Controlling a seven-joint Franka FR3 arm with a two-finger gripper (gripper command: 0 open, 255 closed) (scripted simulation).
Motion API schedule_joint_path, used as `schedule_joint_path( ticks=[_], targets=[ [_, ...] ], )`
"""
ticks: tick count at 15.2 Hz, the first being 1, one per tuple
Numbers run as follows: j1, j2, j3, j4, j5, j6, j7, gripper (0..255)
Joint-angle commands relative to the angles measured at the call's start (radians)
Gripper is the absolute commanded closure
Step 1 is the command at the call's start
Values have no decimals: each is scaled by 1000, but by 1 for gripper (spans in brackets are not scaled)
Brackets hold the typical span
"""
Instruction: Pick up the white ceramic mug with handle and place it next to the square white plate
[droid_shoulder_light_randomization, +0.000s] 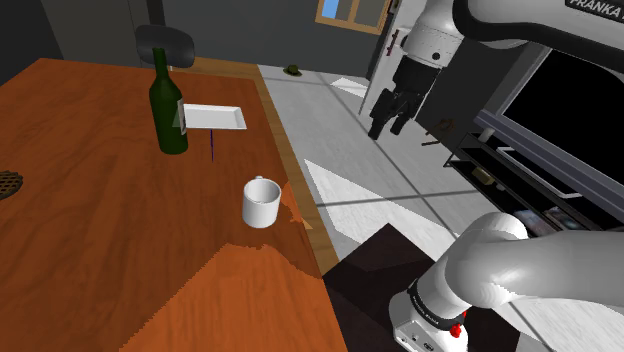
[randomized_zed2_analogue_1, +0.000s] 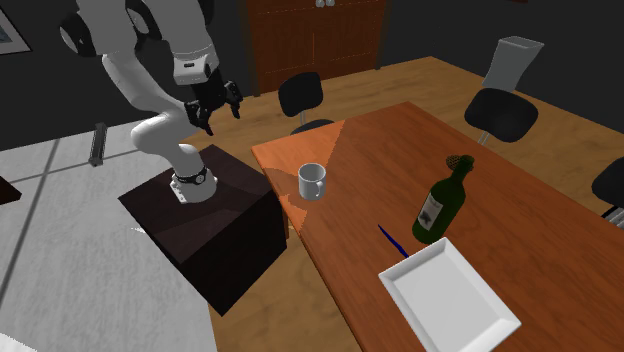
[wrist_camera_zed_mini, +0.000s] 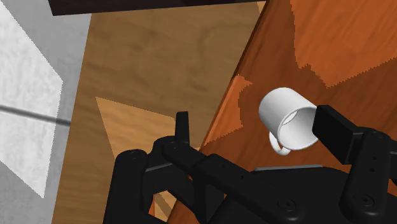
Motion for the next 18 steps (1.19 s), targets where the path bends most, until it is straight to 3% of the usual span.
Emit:
schedule_joint_path(
  ticks=[1,10,18],
  targets=[
    [0,0,0,0,0,0,0,0],
    [40,218,161,-11,52,208,135,0],
    [60,481,291,64,35,370,270,0]
  ],
)
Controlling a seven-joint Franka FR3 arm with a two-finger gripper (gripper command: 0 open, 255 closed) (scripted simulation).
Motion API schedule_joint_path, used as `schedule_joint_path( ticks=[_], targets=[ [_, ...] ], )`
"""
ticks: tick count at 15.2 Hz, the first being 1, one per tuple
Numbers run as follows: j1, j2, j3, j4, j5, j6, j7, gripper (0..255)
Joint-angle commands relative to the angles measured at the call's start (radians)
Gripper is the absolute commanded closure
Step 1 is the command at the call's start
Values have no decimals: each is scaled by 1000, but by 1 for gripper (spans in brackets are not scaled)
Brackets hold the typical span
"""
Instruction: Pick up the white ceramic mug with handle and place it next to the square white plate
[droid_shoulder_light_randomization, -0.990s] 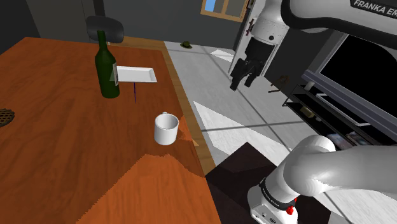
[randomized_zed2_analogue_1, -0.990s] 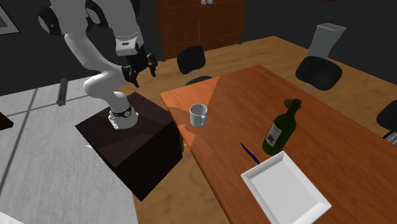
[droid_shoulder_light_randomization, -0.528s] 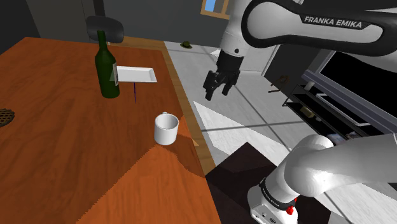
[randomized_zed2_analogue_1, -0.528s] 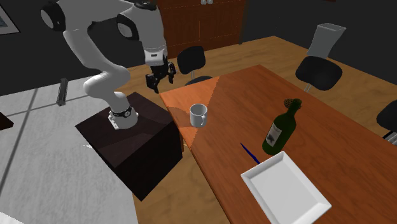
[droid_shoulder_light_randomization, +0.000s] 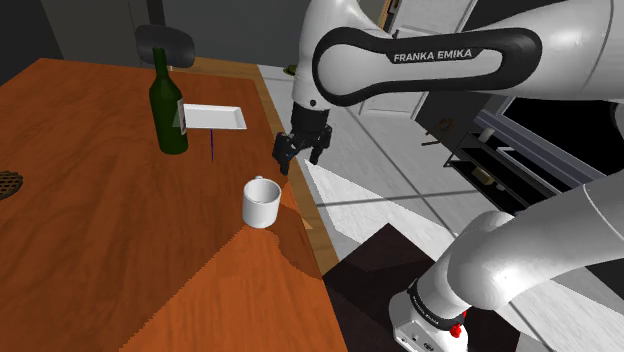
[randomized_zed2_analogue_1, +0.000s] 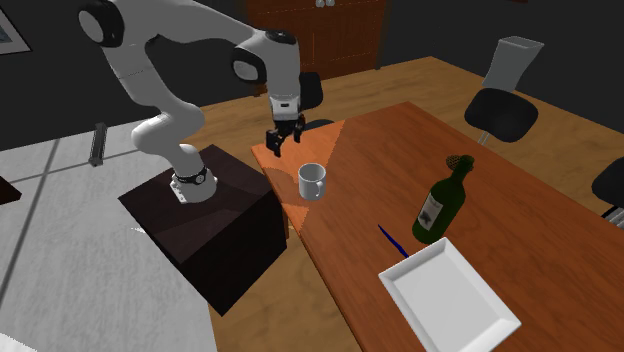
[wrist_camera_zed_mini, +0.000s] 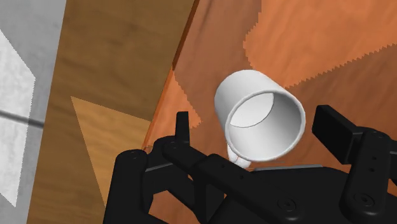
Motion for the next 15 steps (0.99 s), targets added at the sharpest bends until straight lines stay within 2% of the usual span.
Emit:
schedule_joint_path(
  ticks=[1,10,15],
  targets=[
    [6,64,31,17,-12,40,37,0],
    [44,423,125,207,-151,148,230,0],
    [52,463,125,186,-169,202,247,0]
  ],
)
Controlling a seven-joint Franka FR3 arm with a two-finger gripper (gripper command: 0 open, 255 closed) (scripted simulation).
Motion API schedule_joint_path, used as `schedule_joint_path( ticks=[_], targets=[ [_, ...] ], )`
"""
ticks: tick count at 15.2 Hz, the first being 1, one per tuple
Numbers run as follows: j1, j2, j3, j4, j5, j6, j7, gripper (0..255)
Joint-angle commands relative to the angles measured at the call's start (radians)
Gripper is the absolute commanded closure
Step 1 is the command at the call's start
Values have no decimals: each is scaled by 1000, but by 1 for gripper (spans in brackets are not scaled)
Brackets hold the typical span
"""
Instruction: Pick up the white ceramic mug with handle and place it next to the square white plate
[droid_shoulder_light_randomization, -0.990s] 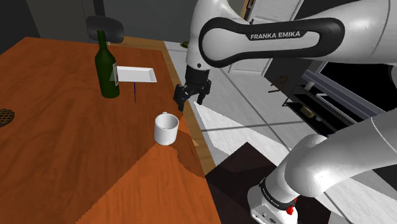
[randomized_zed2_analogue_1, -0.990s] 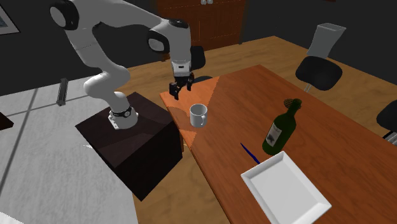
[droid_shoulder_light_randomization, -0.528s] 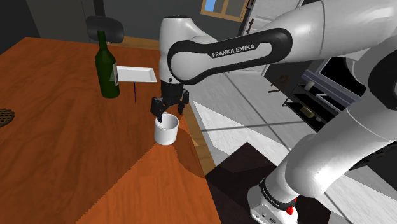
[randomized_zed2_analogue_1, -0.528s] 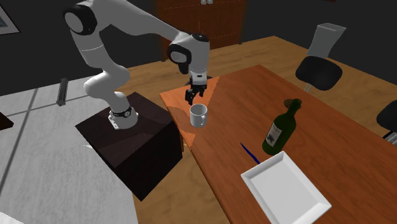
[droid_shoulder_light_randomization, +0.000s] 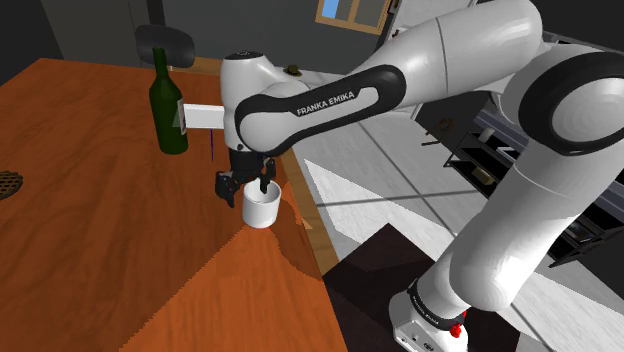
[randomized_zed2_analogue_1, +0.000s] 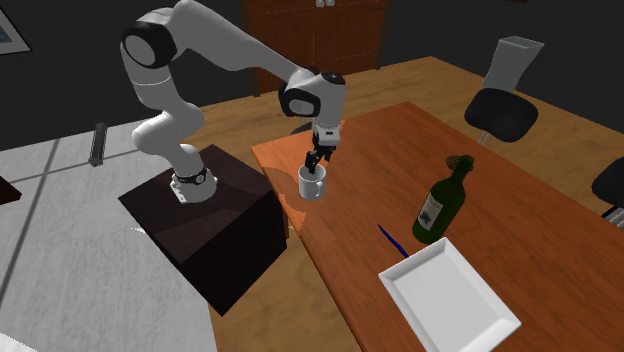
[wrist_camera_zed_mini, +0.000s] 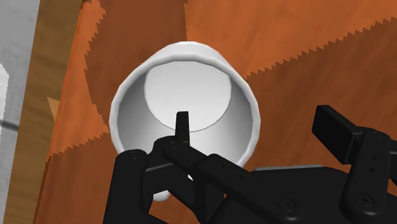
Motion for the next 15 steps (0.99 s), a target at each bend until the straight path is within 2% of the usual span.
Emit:
schedule_joint_path(
  ticks=[1,4,11,12,15],
  targets=[
    [2,12,0,-20,-6,31,6,0],
    [4,27,-1,-39,-14,64,11,0],
    [4,27,-1,-39,-13,64,11,0],
    [4,27,-1,-39,-13,64,11,255],
    [4,27,-1,-39,-13,64,11,255]
  ],
)
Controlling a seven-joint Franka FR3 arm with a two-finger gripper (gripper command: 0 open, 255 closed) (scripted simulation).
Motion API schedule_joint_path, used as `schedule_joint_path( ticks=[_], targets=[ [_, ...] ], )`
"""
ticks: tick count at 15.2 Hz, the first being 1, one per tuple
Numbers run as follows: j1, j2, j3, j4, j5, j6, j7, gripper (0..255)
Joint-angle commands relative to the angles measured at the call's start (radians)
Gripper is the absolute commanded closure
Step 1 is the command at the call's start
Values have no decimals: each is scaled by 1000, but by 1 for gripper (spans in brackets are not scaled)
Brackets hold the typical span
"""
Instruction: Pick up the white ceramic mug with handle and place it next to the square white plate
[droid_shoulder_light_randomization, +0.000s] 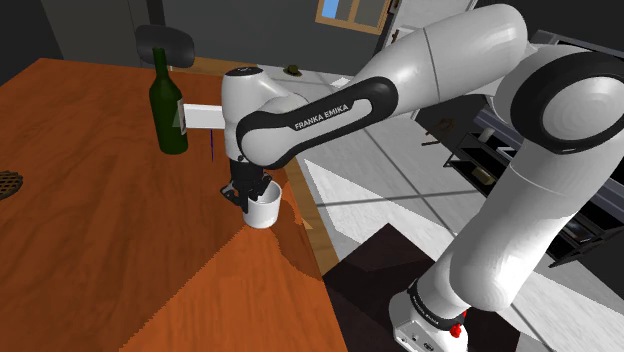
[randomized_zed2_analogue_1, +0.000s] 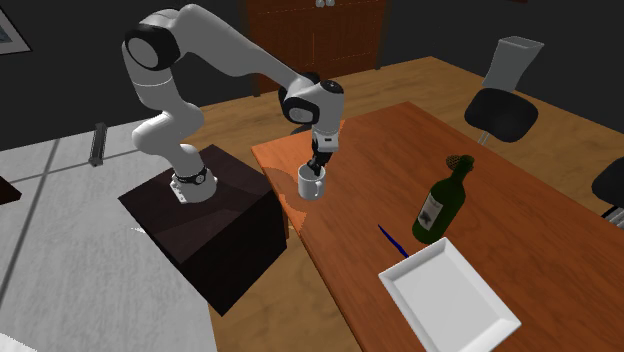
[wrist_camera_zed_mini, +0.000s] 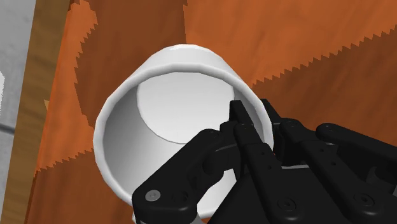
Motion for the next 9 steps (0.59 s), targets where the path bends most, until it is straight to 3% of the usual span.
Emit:
schedule_joint_path(
  ticks=[1,9],
  targets=[
    [0,0,0,0,0,0,0,255],
    [-2,-22,2,17,11,-37,-7,255]
  ],
)
